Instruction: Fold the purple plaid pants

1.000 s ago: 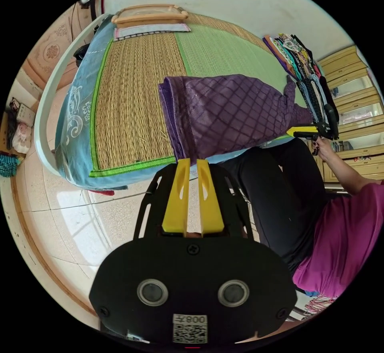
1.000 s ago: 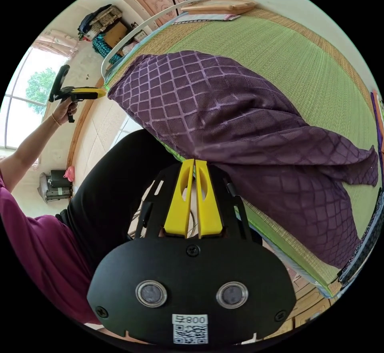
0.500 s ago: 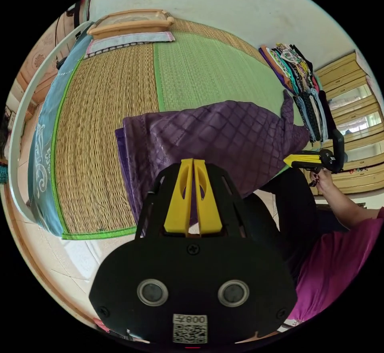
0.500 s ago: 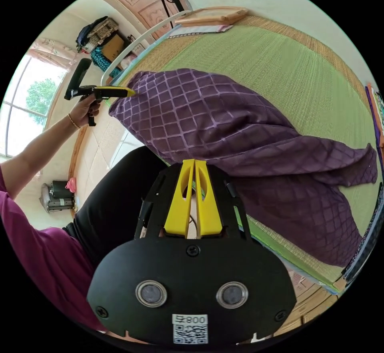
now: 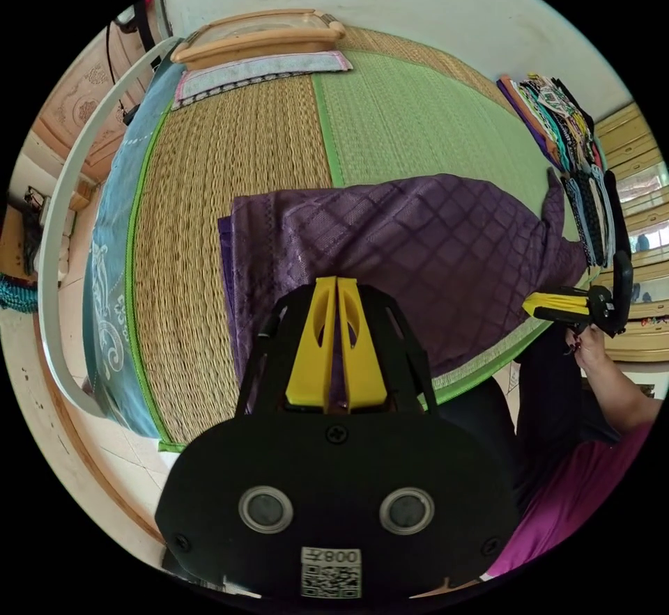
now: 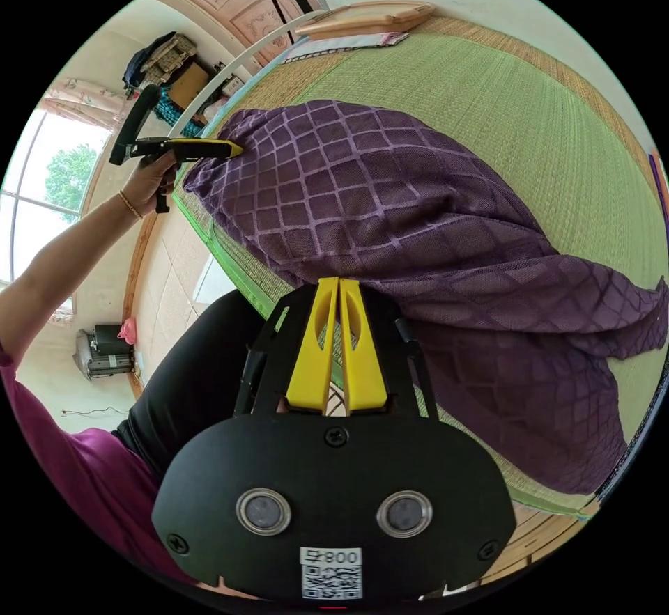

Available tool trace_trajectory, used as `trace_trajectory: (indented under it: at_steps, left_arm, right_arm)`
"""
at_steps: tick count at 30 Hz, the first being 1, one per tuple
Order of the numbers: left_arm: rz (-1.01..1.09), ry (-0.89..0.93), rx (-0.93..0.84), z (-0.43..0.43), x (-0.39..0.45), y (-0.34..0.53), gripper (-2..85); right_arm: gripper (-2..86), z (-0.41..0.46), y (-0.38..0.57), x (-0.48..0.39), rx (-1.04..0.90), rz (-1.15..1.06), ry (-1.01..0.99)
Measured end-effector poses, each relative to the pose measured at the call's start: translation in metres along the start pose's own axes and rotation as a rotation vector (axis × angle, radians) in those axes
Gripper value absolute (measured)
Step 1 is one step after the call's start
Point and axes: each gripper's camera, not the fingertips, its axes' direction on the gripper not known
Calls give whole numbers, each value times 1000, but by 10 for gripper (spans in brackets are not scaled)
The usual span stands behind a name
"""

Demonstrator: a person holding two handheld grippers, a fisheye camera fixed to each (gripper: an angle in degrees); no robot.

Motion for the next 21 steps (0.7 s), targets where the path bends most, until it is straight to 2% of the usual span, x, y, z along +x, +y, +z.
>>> trace_trajectory:
  at_steps: [6,10,14,18,21]
  left_arm:
    - [10,-51,56,8,29,14,0]
    - [59,27,165,8,73,24,1]
    - [169,223,145,39,133,20,2]
    - [258,292,85,75,188,7,4]
    - [320,351,70,98,228,-8,13]
  right_arm:
    - [1,-22,49,44,105,87,-95]
    - [1,-60,105,96,217,220,-58]
    - [1,-104,197,202,315,542,97]
    - [1,-137,283,301,368,821,200]
    - [0,-146,316,350,387,926,222]
